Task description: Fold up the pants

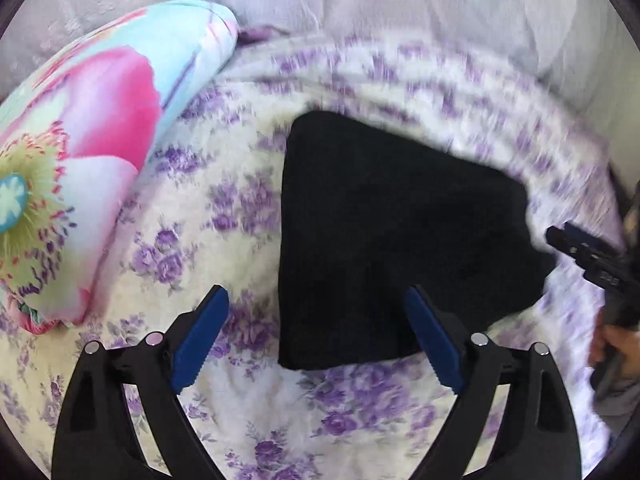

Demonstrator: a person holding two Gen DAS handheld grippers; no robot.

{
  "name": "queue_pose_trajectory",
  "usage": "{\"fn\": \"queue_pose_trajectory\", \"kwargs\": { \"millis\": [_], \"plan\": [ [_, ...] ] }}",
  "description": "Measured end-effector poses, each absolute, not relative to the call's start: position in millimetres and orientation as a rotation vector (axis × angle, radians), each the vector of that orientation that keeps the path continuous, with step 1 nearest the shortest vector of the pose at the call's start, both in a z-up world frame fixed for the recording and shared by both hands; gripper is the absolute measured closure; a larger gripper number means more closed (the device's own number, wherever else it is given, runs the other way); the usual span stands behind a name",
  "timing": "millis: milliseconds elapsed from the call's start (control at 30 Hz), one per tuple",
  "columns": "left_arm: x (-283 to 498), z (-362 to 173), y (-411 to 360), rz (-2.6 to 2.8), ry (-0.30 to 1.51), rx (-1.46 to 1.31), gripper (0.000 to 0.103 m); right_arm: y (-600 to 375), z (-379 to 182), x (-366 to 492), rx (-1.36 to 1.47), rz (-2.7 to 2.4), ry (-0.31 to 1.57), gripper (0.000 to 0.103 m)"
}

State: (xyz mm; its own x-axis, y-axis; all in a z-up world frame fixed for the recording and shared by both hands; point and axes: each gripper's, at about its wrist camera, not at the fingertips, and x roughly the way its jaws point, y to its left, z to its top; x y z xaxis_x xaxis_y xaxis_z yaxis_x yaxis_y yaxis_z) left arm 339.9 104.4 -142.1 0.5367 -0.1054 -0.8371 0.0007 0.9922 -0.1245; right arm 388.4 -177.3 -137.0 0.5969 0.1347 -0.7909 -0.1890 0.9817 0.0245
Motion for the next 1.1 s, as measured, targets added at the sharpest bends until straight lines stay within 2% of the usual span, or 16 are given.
{"fn": "queue_pose_trajectory", "kwargs": {
  "millis": [67,100,200,267,300,400,567,800,967,1100],
  "plan": [
    [346.5,-170.4,102.8,-0.044,1.107,-0.108,0.014,-187.5,-156.8,389.0,-0.023,0.175,0.941,0.009],
    [342.5,-171.0,108.2,-0.028,1.099,-0.167,0.014,-192.5,-154.8,389.4,0.015,0.165,0.942,0.008],
    [320.7,-139.6,111.2,-0.019,1.05,-0.243,0.017,-198.6,-119.8,370.0,0.065,0.136,0.883,0.008],
    [295.0,-109.9,101.8,-0.019,0.98,-0.194,0.015,-199.4,-90.4,335.5,0.083,0.13,0.788,0.007],
    [280.3,-95.6,93.3,-0.003,0.955,-0.141,0.01,-198.0,-80.4,314.5,0.09,0.122,0.767,0.005],
    [242.2,-66.1,72.1,0.004,0.916,-0.077,0.005,-191.1,-66.5,251.8,0.119,0.124,0.769,0.004],
    [190.2,-32.7,38.8,0.035,0.892,0.022,0.005,-180.6,-45.9,162.1,0.165,0.095,0.762,0.004],
    [127.1,14.6,26.1,0.259,0.869,0.219,0.005,-161.7,10.5,110.9,0.104,0.094,0.702,0.004],
    [99.0,40.7,49.7,0.148,0.876,0.036,0.005,-147.4,38.2,89.0,0.078,0.124,0.664,0.004],
    [84.8,52.9,57.4,0.165,0.839,0.029,0.005,-140.1,48.0,76.4,0.06,0.122,0.659,0.004]
  ]
}}
